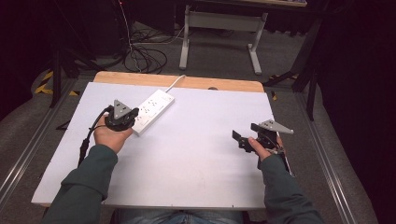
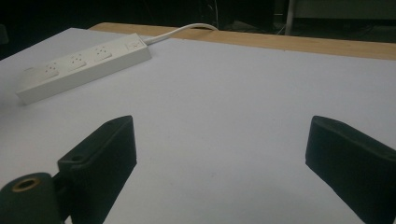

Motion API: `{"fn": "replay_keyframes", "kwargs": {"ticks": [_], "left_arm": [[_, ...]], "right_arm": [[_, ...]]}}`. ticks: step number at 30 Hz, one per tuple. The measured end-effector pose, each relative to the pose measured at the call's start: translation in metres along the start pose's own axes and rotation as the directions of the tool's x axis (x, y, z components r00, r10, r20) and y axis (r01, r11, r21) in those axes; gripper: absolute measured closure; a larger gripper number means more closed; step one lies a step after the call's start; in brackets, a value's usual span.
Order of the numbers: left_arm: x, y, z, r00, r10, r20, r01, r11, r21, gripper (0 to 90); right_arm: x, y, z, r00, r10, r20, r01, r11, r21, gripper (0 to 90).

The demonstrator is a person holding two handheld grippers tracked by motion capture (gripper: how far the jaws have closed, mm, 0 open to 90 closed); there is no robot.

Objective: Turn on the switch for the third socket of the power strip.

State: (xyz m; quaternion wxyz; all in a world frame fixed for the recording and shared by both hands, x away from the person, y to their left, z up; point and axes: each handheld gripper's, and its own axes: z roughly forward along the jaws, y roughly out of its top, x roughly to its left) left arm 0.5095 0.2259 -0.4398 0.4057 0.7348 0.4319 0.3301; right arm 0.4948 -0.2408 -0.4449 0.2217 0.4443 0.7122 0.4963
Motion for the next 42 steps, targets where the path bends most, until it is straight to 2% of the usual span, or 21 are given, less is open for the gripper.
{"fn": "replay_keyframes", "kwargs": {"ticks": [11, 16, 20, 28, 35, 42], "left_arm": [[-0.007, 0.002, 0.017, 0.9996, 0.018, 0.021, -0.019, 0.999, 0.041, 89.9], [-0.01, 0.002, 0.026, 0.9989, 0.038, 0.027, -0.04, 0.9969, 0.068, 89.9], [-0.012, 0.0, 0.03, 0.998, 0.055, 0.032, -0.058, 0.9931, 0.102, 89.9], [-0.014, 0.0, 0.037, 0.997, 0.07, 0.034, -0.073, 0.9893, 0.126, 89.9], [-0.018, 0.0, 0.043, 0.9947, 0.096, 0.038, -0.101, 0.9813, 0.164, 89.9], [-0.017, -0.002, 0.049, 0.9949, 0.095, 0.034, -0.1, 0.9768, 0.189, 89.9]], "right_arm": [[-0.001, 0.0, -0.001, 1.0, 0.002, 0.001, -0.002, 1.0, -0.001, 9.1], [0.0, 0.0, -0.001, 1.0, -0.001, -0.004, 0.001, 1.0, -0.001, 9.2], [0.001, 0.0, 0.0, 1.0, 0.0, -0.004, 0.0, 1.0, -0.002, 9.2], [0.001, 0.0, 0.0, 1.0, -0.003, -0.005, 0.003, 1.0, 0.0, 9.2], [0.0, 0.0, -0.002, 1.0, -0.002, -0.002, 0.002, 1.0, 0.0, 9.2], [0.0, -0.001, -0.003, 1.0, -0.004, 0.002, 0.004, 1.0, 0.0, 9.1]]}}
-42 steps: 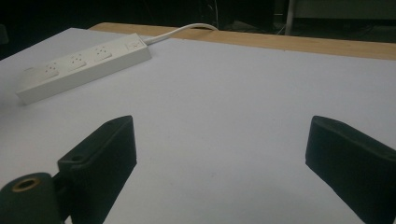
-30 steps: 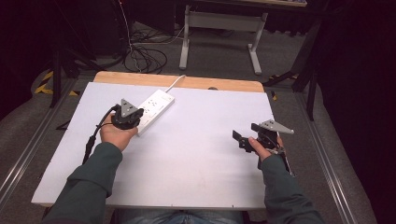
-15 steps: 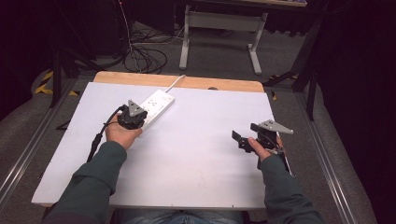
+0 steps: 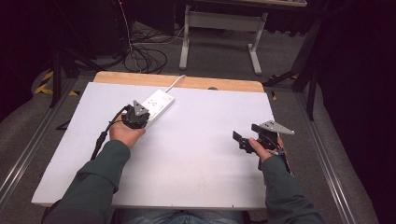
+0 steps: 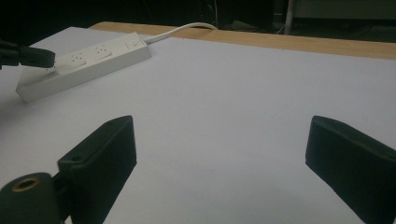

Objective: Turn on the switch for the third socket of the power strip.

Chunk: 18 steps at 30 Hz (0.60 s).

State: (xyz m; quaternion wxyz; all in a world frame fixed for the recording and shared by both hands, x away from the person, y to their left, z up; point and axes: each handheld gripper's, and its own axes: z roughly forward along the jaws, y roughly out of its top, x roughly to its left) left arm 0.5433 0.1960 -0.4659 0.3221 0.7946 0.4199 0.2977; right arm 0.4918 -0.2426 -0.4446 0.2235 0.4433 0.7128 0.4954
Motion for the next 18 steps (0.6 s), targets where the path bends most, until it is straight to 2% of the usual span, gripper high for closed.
{"fn": "replay_keyframes", "kwargs": {"ticks": [3, 12, 18], "left_arm": [[0.0018, -0.0013, 0.0014, 0.9999, 0.001, -0.013, 0.0, 0.9999, 0.014, 89.9], [0.0008, -0.0028, 0.0038, 1.0, 0.008, -0.003, -0.008, 0.9995, 0.029, 89.9], [-0.001, -0.0013, 0.005, 0.9996, 0.022, -0.015, -0.022, 0.9993, 0.032, 89.9]], "right_arm": [[0.0001, -0.0003, -0.0003, 1.0, 0.001, 0.001, -0.001, 1.0, 0.002, 9.2], [0.0006, -0.0001, 0.0, 1.0, -0.001, -0.002, 0.001, 1.0, 0.001, 9.2], [0.0008, -0.0002, 0.0006, 1.0, 0.0, -0.002, 0.0, 1.0, 0.001, 9.2]]}}
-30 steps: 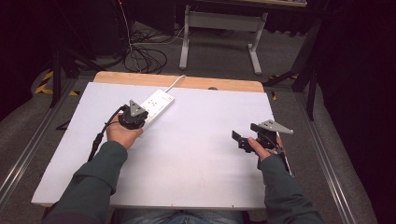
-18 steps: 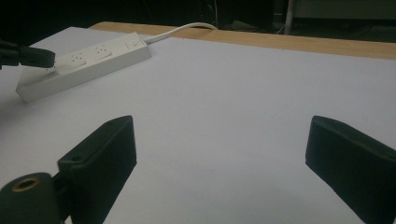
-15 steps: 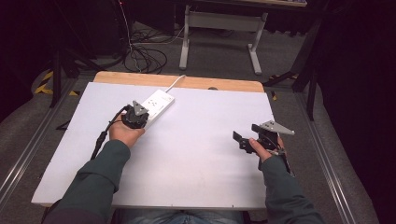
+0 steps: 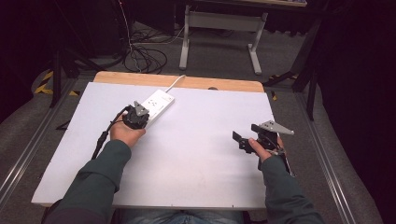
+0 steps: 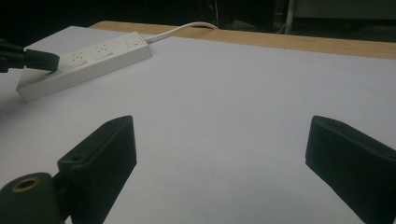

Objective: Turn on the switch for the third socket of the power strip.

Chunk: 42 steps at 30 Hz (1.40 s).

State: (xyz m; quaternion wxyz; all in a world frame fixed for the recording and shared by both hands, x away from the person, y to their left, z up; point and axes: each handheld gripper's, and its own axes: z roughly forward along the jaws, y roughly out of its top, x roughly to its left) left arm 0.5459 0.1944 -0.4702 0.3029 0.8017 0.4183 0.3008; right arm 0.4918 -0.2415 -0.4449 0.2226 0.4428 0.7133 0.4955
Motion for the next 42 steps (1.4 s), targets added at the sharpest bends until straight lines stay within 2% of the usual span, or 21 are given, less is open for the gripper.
{"fn": "replay_keyframes", "kwargs": {"ticks": [9, 12, 15, 17, 19, 32, 33, 42], "left_arm": [[-0.0004, 0.0, 0.0, 1.0, -0.006, 0.003, 0.006, 1.0, 0.002, 89.9], [-0.0011, -0.0002, 0.0012, 1.0, 0.006, -0.003, -0.006, 0.9999, 0.01, 90.0], [-0.0034, 0.0007, 0.0044, 0.9999, -0.011, 0.013, 0.011, 0.9999, -0.003, 90.0], [-0.005, 0.0022, 0.005, 0.9999, 0.016, 0.004, -0.016, 0.9999, 0.004, 90.0], [-0.0046, 0.0017, 0.0051, 0.9999, 0.005, 0.01, -0.005, 1.0, 0.002, 90.0], [-0.0033, 0.0006, 0.005, 0.9998, 0.011, 0.015, -0.011, 0.9999, -0.006, 90.0], [-0.0032, 0.0004, 0.005, 0.9998, 0.001, 0.021, -0.001, 1.0, -0.005, 90.0], [-0.0026, -0.0009, 0.0039, 0.9998, -0.004, 0.021, 0.004, 1.0, -0.007, 89.9]], "right_arm": [[0.0002, 0.0003, 0.0003, 1.0, 0.002, 0.0, -0.002, 1.0, 0.001, 9.2], [0.0004, 0.0002, 0.0007, 1.0, 0.002, -0.002, -0.002, 1.0, 0.004, 9.2], [0.0003, 0.0002, 0.0009, 1.0, -0.001, -0.003, 0.001, 1.0, 0.006, 9.2], [0.0003, 0.0004, 0.0007, 1.0, 0.002, -0.003, -0.002, 1.0, 0.003, 9.2], [0.0001, 0.0005, 0.0004, 1.0, 0.003, -0.003, -0.003, 1.0, 0.003, 9.2], [0.0007, 0.0008, -0.0013, 1.0, 0.002, 0.0, -0.002, 1.0, -0.002, 9.2], [0.0008, 0.0008, -0.0017, 1.0, 0.001, -0.001, -0.001, 1.0, -0.003, 9.3], [0.0019, 0.0013, -0.0044, 1.0, -0.004, 0.005, 0.004, 1.0, -0.009, 9.3]]}}
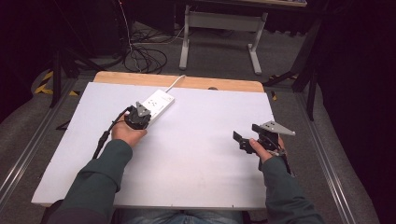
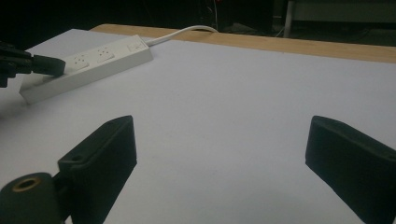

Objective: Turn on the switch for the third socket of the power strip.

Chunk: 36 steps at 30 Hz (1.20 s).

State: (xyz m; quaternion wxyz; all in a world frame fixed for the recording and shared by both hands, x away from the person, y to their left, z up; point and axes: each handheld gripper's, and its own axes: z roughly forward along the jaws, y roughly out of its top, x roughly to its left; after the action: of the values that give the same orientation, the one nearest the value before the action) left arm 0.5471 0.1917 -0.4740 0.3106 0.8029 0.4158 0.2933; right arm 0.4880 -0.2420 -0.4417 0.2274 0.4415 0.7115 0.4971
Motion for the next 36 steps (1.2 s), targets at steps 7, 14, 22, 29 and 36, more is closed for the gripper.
{"fn": "replay_keyframes", "kwargs": {"ticks": [7, 14, 22, 29, 36], "left_arm": [[0.0, 0.001, -0.001, 0.9992, 0.039, -0.013, -0.039, 0.9992, 0.01, 90.0], [0.015, 0.01, -0.03, 0.9958, -0.091, -0.006, 0.088, 0.981, -0.173, 90.0], [0.03, 0.002, -0.072, 0.986, -0.167, 0.01, 0.163, 0.9451, -0.283, 90.0], [0.03, -0.007, -0.092, 0.9813, -0.19, 0.027, 0.189, 0.9293, -0.317, 90.0], [0.033, -0.019, -0.113, 0.9733, -0.226, 0.042, 0.226, 0.9048, -0.361, 90.0]], "right_arm": [[0.0, 0.0, 0.0, 1.0, 0.0, 0.001, 0.0, 1.0, 0.001, 9.3], [0.0, 0.001, 0.001, 1.0, 0.004, -0.002, -0.004, 1.0, 0.0, 9.3], [0.003, 0.002, 0.004, 0.9999, -0.001, -0.01, 0.001, 1.0, -0.001, 9.3], [0.004, 0.003, 0.004, 0.9999, -0.002, -0.015, 0.002, 1.0, -0.004, 9.3], [0.004, 0.004, 0.003, 0.9999, -0.002, -0.013, 0.002, 1.0, -0.009, 9.3]]}}
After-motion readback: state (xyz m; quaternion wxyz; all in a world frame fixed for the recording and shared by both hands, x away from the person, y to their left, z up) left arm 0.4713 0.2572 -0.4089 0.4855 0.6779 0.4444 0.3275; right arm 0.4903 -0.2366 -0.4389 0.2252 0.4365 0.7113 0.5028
